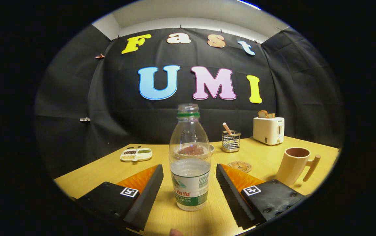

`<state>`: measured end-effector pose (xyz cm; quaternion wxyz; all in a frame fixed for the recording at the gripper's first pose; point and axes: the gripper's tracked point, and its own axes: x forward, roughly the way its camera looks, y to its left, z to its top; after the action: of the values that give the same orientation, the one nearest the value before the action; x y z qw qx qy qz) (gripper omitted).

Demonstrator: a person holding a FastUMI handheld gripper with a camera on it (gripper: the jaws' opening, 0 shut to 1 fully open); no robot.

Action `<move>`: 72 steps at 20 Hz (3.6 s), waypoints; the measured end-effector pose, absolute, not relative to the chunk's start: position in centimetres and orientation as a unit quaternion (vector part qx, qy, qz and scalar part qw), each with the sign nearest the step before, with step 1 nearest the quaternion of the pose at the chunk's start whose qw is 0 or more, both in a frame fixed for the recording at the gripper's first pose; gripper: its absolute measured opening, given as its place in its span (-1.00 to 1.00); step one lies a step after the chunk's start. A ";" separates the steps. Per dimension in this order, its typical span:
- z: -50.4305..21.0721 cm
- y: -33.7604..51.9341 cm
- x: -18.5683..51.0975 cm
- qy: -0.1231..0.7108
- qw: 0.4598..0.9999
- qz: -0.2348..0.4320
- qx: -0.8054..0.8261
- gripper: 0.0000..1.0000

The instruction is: Take the bottle from table, then pour the juice into the cup, finally place the bottle on the coaster

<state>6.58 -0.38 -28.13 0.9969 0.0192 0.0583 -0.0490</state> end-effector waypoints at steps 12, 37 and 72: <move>-29.6 -0.6 8.6 0.083 0.993 -0.062 0.048 0.51; -23.5 -9.2 5.6 0.104 0.884 -0.119 0.439 0.50; -26.5 -13.2 7.7 0.062 0.676 -0.181 0.711 0.50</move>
<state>7.67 -13.20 -26.51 0.6761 0.7114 0.0622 -0.1813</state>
